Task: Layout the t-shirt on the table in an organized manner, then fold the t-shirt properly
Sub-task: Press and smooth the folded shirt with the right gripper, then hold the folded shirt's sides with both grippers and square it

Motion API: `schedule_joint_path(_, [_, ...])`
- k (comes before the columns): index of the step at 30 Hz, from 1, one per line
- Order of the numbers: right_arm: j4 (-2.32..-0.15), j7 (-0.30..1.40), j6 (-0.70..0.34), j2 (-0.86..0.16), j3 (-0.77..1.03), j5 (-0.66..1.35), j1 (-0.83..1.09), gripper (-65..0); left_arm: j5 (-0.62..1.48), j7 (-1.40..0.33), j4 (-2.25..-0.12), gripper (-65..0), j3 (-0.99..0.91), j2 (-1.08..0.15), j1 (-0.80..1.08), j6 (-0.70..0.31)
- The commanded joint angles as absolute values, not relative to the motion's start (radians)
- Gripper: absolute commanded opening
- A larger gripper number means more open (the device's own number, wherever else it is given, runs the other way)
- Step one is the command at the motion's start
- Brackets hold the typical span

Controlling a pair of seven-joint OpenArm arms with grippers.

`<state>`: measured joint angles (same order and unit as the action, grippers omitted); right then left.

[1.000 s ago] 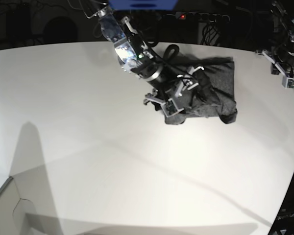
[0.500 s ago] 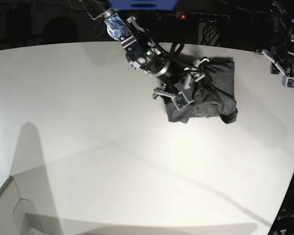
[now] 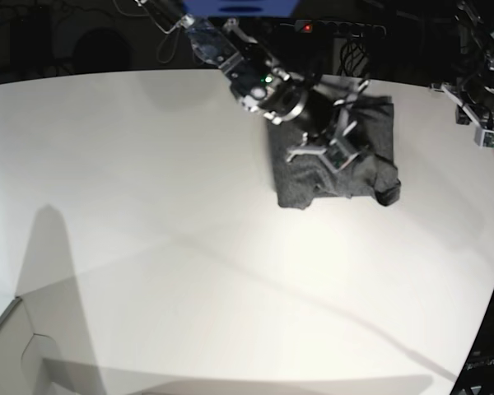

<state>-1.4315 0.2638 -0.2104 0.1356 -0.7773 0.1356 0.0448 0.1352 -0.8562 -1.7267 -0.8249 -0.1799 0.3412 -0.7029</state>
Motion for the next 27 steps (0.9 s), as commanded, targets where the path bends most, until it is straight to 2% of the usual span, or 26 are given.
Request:
schedule_joint_path(1, [-1.448,0.239,-0.217,0.157,-0.803,0.145,0.033,-65.0,0.142,-0.837,-1.751,-64.9,-0.832,-0.196,0.344,-0.698])
schedule_joint_path(3, [-1.448,0.242,-0.217,0.157,-0.857,0.145,0.031,-65.0,0.142,-0.837,-1.751,-64.9,-0.843,-0.197,0.344,-0.698])
schedule_joint_path(5, [-1.448,0.243,-0.217,0.157,-0.892,0.145,0.01,-62.3,0.143,-0.837,-1.751,-64.9,-0.883,-0.194,0.341,-0.698])
schedule_joint_path(10, [-1.44,0.24,-0.22,0.157,-0.935,0.145,-0.002,-44.7,0.143,-0.837,-1.748,-64.9,-0.946,-0.197,0.34,-0.698])
schedule_joint_path(14, [-1.442,0.234,-0.22,0.157,-0.946,0.145,-0.002,-34.9,0.143,-0.837,-1.745,-64.9,-0.98,-0.197,0.34,-0.698])
schedule_joint_path(19, [-1.449,0.234,-0.214,0.157,-0.941,0.143,-0.007,-32.6,0.154,-0.837,-1.744,-64.7,-1.003,-0.197,0.34,-0.698])
schedule_joint_path(23, [-1.48,0.242,-0.214,0.157,-0.857,0.143,0.002,-32.6,0.292,-0.839,-1.751,-64.5,-1.035,-0.197,0.344,-0.698])
schedule_joint_path(27, [-1.555,0.243,-0.214,0.102,-0.777,0.143,0.025,-32.5,0.438,-0.839,-1.751,-64.5,-1.041,-0.197,0.344,-0.698])
